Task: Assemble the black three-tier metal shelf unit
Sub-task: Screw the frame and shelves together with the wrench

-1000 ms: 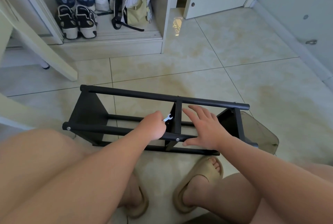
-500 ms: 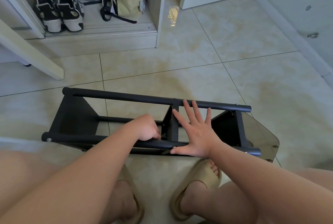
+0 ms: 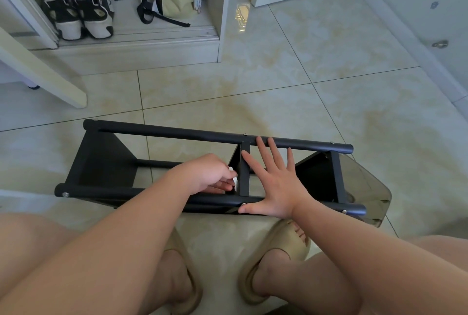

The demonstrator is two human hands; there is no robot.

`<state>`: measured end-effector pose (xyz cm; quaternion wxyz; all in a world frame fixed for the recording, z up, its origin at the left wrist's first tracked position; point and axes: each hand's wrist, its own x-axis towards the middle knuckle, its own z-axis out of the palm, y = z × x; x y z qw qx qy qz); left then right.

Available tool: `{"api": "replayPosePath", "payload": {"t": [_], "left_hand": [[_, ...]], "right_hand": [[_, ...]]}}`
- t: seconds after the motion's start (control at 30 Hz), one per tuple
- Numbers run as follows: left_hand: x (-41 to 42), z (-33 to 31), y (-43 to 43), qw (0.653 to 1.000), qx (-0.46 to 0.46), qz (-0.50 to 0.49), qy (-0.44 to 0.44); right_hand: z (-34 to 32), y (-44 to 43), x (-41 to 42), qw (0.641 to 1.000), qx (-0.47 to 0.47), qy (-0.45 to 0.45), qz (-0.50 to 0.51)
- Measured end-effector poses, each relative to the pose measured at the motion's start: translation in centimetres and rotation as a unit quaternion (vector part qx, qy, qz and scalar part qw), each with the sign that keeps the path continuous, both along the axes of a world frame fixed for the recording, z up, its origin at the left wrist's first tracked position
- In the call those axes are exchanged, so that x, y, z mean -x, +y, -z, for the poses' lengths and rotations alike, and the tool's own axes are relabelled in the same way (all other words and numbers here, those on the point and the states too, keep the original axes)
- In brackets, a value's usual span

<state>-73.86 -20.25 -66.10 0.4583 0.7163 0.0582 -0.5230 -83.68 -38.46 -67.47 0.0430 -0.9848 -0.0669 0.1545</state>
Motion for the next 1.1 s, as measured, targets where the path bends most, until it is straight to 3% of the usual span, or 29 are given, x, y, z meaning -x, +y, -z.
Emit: {"api": "replayPosePath", "payload": {"t": [0.23,0.4,0.6,0.87,1.1], "left_hand": [[0.6,0.5,-0.7,0.996,-0.02,-0.048,-0.07],[0.5,-0.3,-1.2,0.996,-0.019,-0.075,-0.039],[0.3,-0.8,-1.1,0.999,-0.046,-0.024,-0.015],[0.5,-0.2,-1.2,0.996,-0.042,-0.079,0.025],[0.5,-0.4,-1.7,0.997,-0.067,-0.044,0.007]], "right_hand": [[-0.1,0.0,0.1,1.0,0.002,-0.005,-0.002],[0.0,0.0,0.0,1.0,-0.005,-0.008,-0.002],[0.1,0.0,0.1,1.0,-0.015,-0.012,-0.002],[0.3,-0.1,0.2,0.999,-0.025,-0.024,-0.002],[0.2,-0.1,0.2,0.999,-0.017,-0.026,-0.005]]}}
